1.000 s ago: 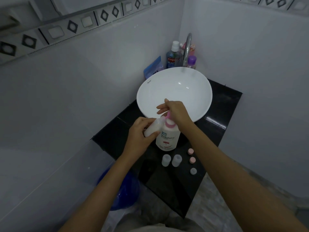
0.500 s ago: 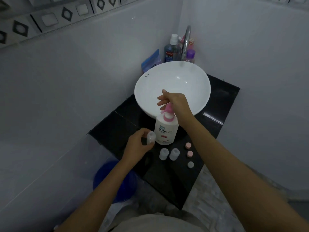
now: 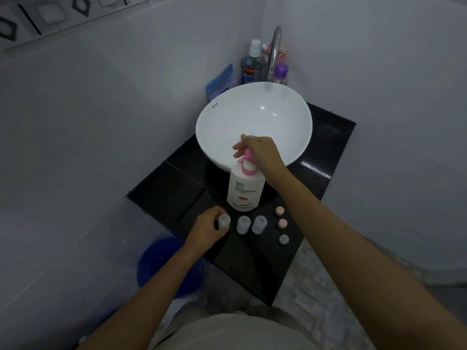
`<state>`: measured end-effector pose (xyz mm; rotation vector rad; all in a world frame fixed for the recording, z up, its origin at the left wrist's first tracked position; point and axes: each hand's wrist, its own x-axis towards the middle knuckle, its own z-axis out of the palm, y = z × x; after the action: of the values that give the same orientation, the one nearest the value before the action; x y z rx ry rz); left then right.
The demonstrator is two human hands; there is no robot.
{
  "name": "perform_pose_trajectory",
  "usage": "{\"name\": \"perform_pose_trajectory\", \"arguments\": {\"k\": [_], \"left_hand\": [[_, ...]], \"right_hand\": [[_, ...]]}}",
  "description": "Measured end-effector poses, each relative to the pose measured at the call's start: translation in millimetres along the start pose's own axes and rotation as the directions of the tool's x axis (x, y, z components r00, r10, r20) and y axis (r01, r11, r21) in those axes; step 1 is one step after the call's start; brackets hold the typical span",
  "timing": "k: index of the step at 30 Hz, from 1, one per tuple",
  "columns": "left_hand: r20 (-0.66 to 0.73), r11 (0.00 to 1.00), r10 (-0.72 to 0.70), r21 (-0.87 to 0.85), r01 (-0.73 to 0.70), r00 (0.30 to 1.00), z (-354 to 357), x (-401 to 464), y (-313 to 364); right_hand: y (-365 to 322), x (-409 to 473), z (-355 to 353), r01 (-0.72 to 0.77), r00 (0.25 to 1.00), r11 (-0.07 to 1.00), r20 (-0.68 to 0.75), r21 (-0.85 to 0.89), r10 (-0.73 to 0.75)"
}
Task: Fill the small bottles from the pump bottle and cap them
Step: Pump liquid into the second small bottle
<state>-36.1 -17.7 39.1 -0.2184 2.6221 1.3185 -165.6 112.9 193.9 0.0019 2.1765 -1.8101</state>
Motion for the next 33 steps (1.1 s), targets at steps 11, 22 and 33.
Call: {"name": "perform_pose_trajectory", "arguments": {"k": [11, 22, 33], "left_hand": [[-0.058, 0.779, 0.341, 0.576, -0.247, 0.938, 9.4, 9.9, 24.0], [-0.163, 0.956, 0.223, 0.229, -0.183, 0.961, 1.7, 3.1, 46.1], [-0.351, 0.943, 0.177, -0.207, -0.260, 0.920, -73.6, 0.8, 96.2]], "right_hand": [[1.2, -0.3, -0.5, 0.013, 1.000, 1.000, 0.012, -0.005, -0.013], [-2.0, -3.5, -3.4, 0.054, 0.999, 0.998, 0.004, -0.021, -0.053], [-0.1, -2.4, 2.2, 0.087, 0.996, 0.987, 0.032, -0.137, -0.083]]}}
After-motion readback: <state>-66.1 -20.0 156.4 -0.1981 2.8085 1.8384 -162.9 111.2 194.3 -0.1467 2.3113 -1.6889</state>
